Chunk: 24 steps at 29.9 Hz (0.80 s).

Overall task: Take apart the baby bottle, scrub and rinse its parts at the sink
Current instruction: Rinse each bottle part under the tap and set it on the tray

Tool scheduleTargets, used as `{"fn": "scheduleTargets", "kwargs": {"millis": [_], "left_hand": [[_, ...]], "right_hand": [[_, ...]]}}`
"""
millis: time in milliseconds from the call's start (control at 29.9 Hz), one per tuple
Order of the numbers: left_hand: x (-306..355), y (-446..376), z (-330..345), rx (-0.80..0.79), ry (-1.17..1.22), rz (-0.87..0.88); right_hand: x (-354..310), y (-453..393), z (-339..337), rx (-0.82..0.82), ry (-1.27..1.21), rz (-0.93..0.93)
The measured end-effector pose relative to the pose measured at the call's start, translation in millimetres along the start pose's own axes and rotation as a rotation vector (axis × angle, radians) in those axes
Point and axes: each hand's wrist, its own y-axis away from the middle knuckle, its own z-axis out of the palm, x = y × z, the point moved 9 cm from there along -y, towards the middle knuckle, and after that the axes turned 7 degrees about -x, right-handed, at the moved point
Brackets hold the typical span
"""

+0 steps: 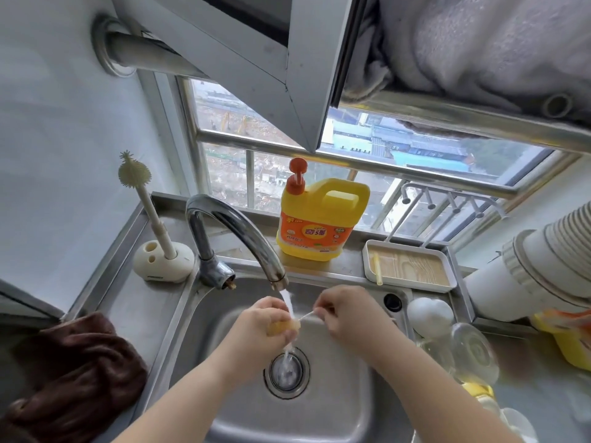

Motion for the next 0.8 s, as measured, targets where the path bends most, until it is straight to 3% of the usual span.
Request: {"fn": "scheduleTargets", "kwargs": {"millis": [100,234,334,434,535,635,735,802], "left_hand": [[-1,1,-3,0.010,0.028,-0.036],[0,6,-8,0.058,0.033,-0.058],[-4,8,-6,0.066,0.058,-0.067],[-6,8,-6,0.085,0.044,-0.083],[-6,8,-7,0.094,0.048,-0.105],[-4,9,-9,0.097,0.062,-0.103],[-4,8,-9,0.087,0.064,-0.106],[-3,6,-7,0.083,0.051,-0.102]], "right_hand": [[-10,-1,5,-0.027,0.030,-0.065],[-3,2,-7,0.101,0.028,-0.006],[-14,2,4,0.027,0.055,-0.083],[-7,2,0,0.099,0.008,-0.028],[-10,0,9,0.012,0.003,-0.057],[1,-2,1,0.096,-0.065,0.002],[-9,-4,9,0.010,-0.034,-0.068],[-5,-3,4,0.066,-0.070,-0.028]]}}
